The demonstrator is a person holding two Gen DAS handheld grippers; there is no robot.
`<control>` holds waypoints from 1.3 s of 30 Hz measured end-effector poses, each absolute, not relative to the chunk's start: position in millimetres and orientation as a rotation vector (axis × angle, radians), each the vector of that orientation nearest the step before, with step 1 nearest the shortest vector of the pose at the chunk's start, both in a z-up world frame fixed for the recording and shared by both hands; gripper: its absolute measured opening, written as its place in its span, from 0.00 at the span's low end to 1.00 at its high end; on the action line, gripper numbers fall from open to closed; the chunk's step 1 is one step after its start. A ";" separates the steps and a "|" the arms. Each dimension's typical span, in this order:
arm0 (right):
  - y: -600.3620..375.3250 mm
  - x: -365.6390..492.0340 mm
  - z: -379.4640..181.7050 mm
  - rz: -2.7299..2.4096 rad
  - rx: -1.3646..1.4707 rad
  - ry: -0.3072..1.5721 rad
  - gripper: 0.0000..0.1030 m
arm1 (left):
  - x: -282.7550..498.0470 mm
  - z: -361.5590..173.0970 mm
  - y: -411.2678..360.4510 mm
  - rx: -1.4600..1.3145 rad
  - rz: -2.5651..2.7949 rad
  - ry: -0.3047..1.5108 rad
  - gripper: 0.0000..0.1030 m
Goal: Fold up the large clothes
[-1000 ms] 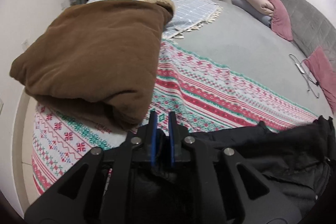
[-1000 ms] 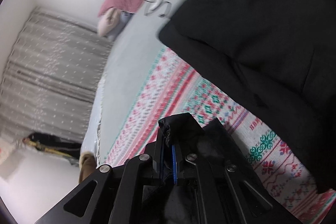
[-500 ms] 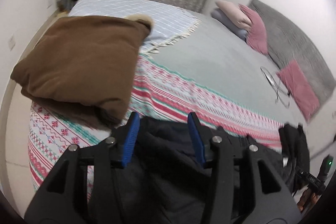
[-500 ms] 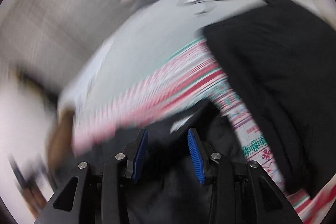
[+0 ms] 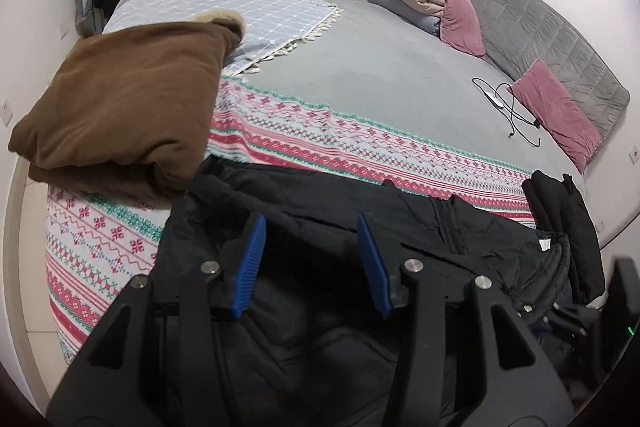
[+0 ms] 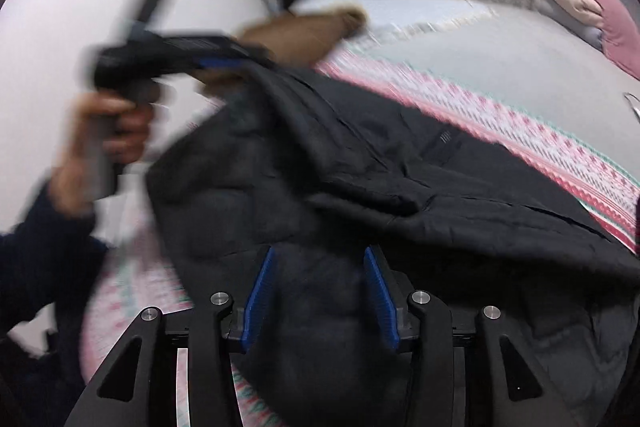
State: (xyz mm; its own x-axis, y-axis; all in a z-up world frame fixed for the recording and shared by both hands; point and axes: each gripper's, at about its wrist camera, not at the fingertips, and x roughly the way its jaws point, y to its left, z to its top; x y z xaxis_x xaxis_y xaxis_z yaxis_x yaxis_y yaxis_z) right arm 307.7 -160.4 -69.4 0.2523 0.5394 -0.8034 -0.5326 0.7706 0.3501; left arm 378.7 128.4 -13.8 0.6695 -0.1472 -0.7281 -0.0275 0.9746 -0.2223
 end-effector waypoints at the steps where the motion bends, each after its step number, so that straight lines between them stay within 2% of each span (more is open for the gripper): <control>1: -157.2 323.6 -77.6 0.685 0.013 1.110 0.45 | 378.4 -14.6 134.8 -0.233 -0.054 0.835 0.48; 10: -154.0 400.2 -111.6 0.439 0.137 1.117 0.45 | 385.9 -26.3 165.7 -0.266 0.012 0.853 0.48; 19: -161.2 426.3 -140.1 0.286 0.176 1.107 0.45 | 404.5 -72.4 160.5 -0.198 0.089 0.974 0.48; 23: -179.2 408.5 -115.0 0.289 0.232 1.096 0.46 | 395.3 -64.4 155.5 -0.202 0.084 0.948 0.48; 25: -192.3 389.9 -103.5 0.266 0.238 1.094 0.49 | 386.3 -59.2 145.2 -0.187 0.060 0.933 0.48; 30: -202.7 338.7 -100.2 0.257 0.242 1.119 0.51 | 350.6 -58.1 83.4 -0.033 -0.023 0.892 0.49; 33: -191.8 314.5 -91.2 0.288 0.216 1.070 0.51 | 328.8 -69.6 43.0 0.074 -0.080 0.886 0.50; 39: -172.5 302.5 -124.0 0.321 0.136 1.083 0.52 | 330.4 -89.2 35.3 0.142 -0.048 0.888 0.54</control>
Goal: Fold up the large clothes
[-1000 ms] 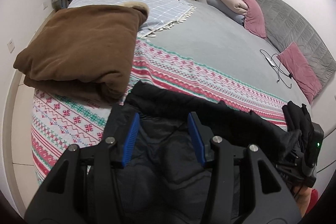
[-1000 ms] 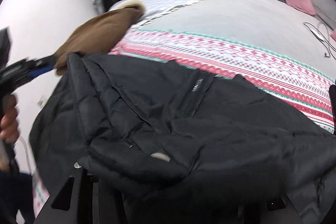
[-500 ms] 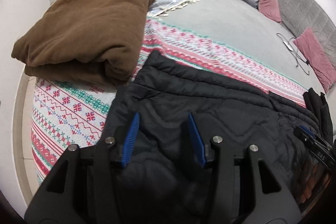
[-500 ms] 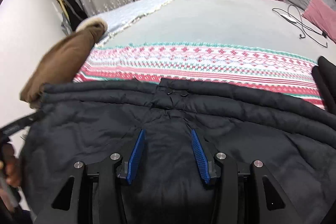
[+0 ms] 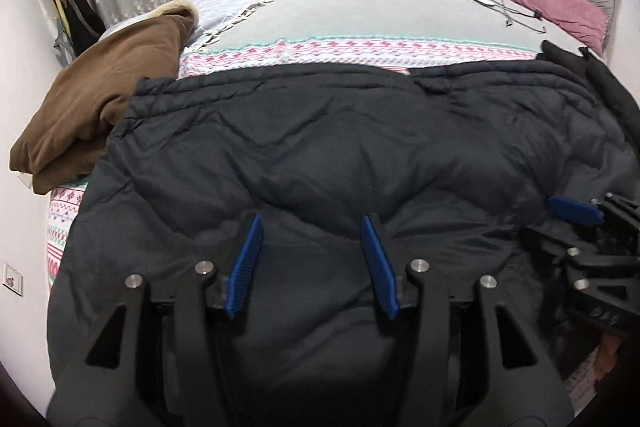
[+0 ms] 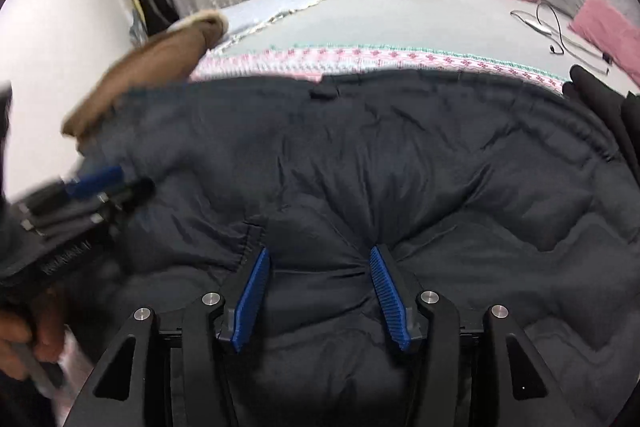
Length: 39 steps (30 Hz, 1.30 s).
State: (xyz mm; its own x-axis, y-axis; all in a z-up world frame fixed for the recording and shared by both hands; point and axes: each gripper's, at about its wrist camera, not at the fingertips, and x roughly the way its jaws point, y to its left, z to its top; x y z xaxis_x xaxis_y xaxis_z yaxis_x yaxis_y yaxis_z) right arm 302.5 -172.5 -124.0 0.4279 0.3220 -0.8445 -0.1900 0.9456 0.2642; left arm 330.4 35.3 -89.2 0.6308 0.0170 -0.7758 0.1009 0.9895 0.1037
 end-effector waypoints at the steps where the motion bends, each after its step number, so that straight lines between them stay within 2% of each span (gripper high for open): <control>1: -174.2 303.8 -124.8 0.325 0.136 1.077 0.52 | 332.8 -90.6 42.3 0.132 -0.032 0.891 0.54; 7: -236.4 289.5 -105.2 0.238 0.270 1.049 0.52 | 329.1 -83.3 93.7 0.094 0.056 0.880 0.54; 12: -318.6 274.6 -122.7 0.098 0.370 1.109 0.52 | 324.7 -89.2 143.7 0.041 0.149 0.896 0.54; 16: -351.9 264.9 -127.4 -0.013 0.400 1.122 0.52 | 323.2 -91.1 155.6 0.009 0.181 0.900 0.54; 21: -352.4 267.3 -153.2 -0.029 0.390 1.183 0.53 | 321.9 -108.5 153.1 0.049 0.206 0.905 0.61; 28: -342.5 271.7 -143.9 -0.108 0.368 1.216 0.54 | 316.2 -96.1 158.6 0.030 0.204 0.919 0.61; 34: -302.9 259.1 -84.0 -0.005 0.265 1.096 0.56 | 282.4 -57.4 102.5 0.104 0.062 0.817 0.62; 36: -284.8 259.8 -77.4 0.053 0.256 1.088 0.61 | 268.3 -53.9 59.5 0.169 -0.048 0.819 0.65; 39: -258.5 266.6 -85.2 0.130 0.228 1.133 0.61 | 250.3 -59.8 1.4 0.297 -0.156 0.823 0.65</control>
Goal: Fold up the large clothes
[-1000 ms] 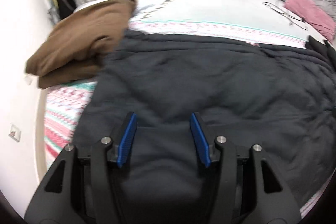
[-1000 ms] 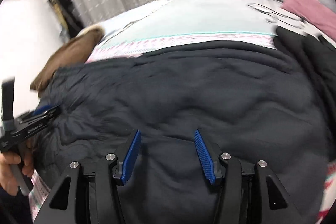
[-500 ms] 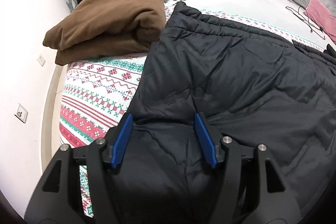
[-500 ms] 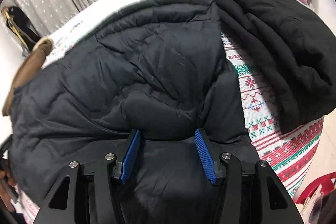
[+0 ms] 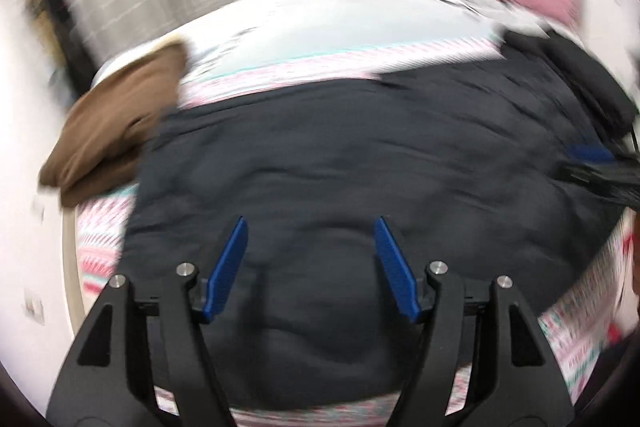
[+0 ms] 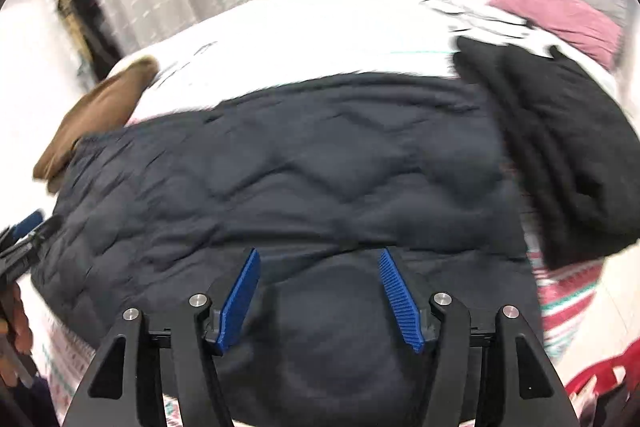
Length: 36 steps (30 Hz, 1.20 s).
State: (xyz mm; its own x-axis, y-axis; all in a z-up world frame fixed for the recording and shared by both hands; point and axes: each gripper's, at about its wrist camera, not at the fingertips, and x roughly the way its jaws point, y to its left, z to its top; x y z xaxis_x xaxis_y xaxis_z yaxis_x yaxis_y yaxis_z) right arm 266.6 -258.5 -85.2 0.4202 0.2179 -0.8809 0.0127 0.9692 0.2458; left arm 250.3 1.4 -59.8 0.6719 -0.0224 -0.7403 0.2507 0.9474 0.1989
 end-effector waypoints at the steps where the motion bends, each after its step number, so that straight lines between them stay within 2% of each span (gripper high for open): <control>1: -252.2 269.6 -92.3 0.145 0.218 1.159 0.61 | 245.0 -66.2 -19.9 0.358 -0.180 0.829 0.65; 4: -245.5 277.8 -111.0 0.145 0.187 1.196 0.66 | 247.4 -87.1 -56.4 0.487 -0.172 0.865 0.65; 6: -241.9 279.1 -120.2 0.146 0.175 1.216 0.72 | 261.0 -95.3 -65.6 0.495 -0.145 0.884 0.65; 8: -242.9 282.3 -122.5 0.149 0.184 1.236 0.73 | 271.7 -96.6 -69.2 0.478 -0.144 0.905 0.66; 19: -221.9 302.3 -134.1 0.182 0.181 1.279 0.88 | 371.7 -98.6 -85.3 0.475 -0.016 0.920 0.93; 25: -211.6 310.2 -137.7 0.192 0.180 1.288 1.00 | 421.6 -114.4 -84.7 0.508 0.069 0.969 0.94; 36: -198.9 321.4 -143.8 0.196 0.169 1.305 1.00 | 438.8 -131.7 -84.3 0.502 0.113 0.981 0.94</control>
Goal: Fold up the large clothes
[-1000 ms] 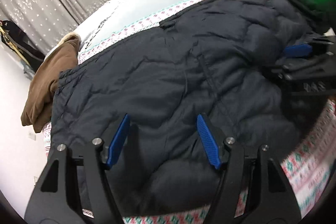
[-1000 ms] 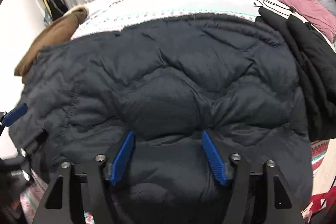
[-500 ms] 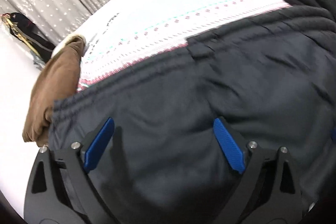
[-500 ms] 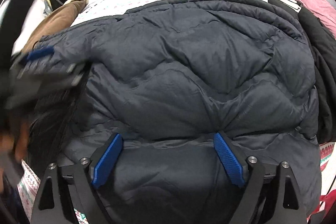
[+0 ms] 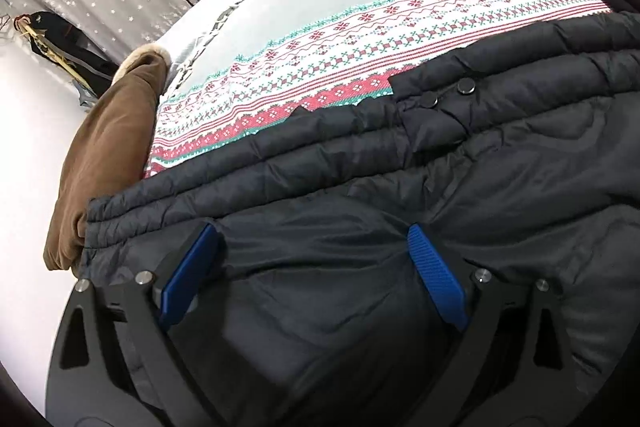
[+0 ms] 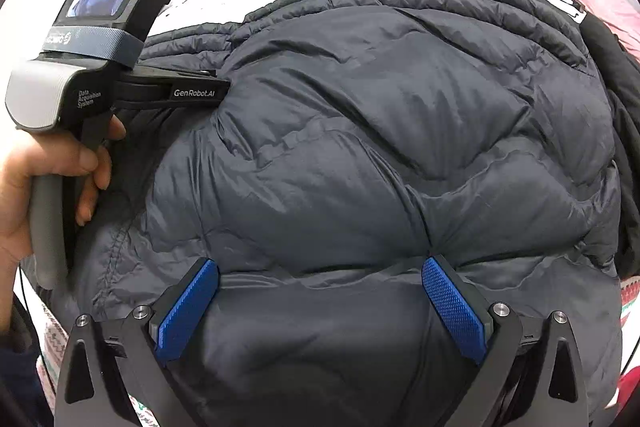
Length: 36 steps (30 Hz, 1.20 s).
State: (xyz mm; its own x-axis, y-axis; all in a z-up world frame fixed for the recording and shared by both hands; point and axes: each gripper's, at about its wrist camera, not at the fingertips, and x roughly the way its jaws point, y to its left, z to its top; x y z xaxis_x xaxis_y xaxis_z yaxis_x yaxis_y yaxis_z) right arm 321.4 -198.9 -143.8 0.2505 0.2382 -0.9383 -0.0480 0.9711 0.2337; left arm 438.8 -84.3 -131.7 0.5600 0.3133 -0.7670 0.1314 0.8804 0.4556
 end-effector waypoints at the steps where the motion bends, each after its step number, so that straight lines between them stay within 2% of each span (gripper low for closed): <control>1: -197.7 321.9 -144.1 0.192 0.166 1.306 1.00 | 437.3 -129.0 -84.6 0.508 0.103 0.981 0.94; 4: -196.6 321.1 -145.3 0.184 0.162 1.308 1.00 | 424.1 -113.6 -79.5 0.497 0.075 0.967 0.94; 9: -191.8 325.8 -147.6 0.193 0.164 1.303 1.00 | 349.8 -91.9 -72.4 0.547 0.008 0.870 0.94; 14: -198.9 320.9 -147.5 0.188 0.161 1.305 1.00 | 266.1 -109.2 -73.9 0.611 -0.143 0.883 0.94; 17: -201.2 321.3 -149.9 0.182 0.156 1.304 1.00 | 242.8 -124.1 -76.8 0.624 -0.185 0.897 0.94; 29: -199.5 314.4 -151.7 0.163 0.158 1.269 1.00 | 239.4 -136.7 -73.0 0.547 -0.177 0.889 0.94; 36: -225.0 300.1 -107.5 0.264 0.483 1.150 1.00 | 236.6 -136.4 -63.6 0.482 -0.197 0.897 0.94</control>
